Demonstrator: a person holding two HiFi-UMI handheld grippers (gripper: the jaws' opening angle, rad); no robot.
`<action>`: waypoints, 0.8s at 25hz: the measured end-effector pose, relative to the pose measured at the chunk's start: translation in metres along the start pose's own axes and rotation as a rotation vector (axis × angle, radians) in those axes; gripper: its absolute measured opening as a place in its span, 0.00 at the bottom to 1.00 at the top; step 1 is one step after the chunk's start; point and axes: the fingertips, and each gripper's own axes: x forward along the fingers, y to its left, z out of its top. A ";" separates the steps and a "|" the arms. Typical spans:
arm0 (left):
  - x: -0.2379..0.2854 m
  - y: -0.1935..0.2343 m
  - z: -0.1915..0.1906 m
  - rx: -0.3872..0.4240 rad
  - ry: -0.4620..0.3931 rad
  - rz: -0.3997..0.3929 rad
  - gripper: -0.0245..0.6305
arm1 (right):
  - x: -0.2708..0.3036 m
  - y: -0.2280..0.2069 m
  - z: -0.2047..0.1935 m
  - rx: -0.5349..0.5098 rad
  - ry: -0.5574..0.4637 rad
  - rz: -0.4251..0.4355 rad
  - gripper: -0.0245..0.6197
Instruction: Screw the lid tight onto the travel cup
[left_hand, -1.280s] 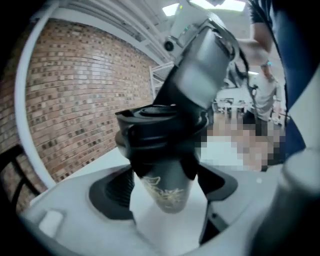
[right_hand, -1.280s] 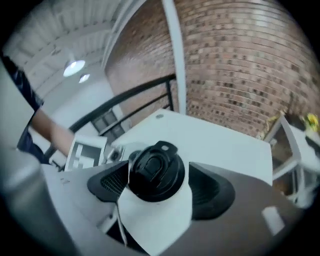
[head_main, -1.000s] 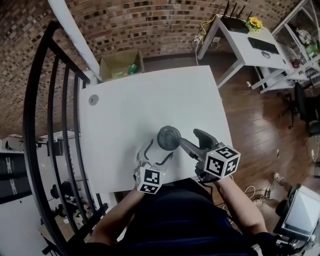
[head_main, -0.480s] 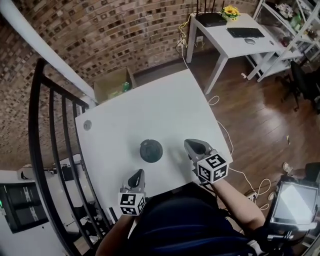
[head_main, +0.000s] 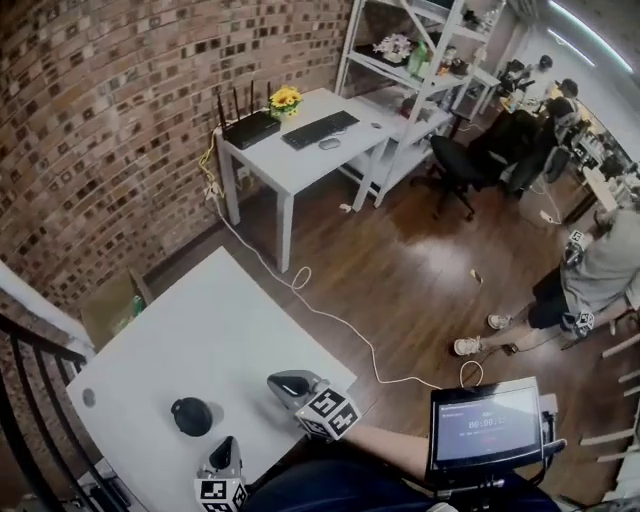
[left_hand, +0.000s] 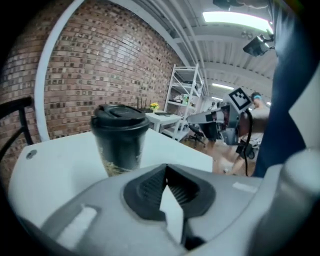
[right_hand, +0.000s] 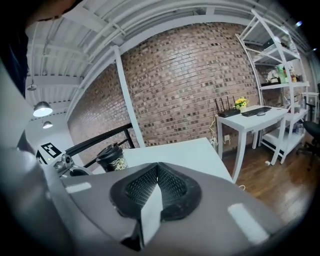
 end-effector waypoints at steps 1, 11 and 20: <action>0.006 -0.013 0.004 0.001 0.003 -0.014 0.05 | -0.008 -0.008 -0.001 0.003 -0.003 -0.005 0.05; -0.015 -0.058 0.006 0.052 0.073 -0.072 0.05 | -0.067 0.012 -0.019 0.064 -0.022 -0.051 0.05; -0.039 -0.088 0.005 0.032 0.047 -0.020 0.05 | -0.085 0.025 0.001 0.049 0.005 0.020 0.05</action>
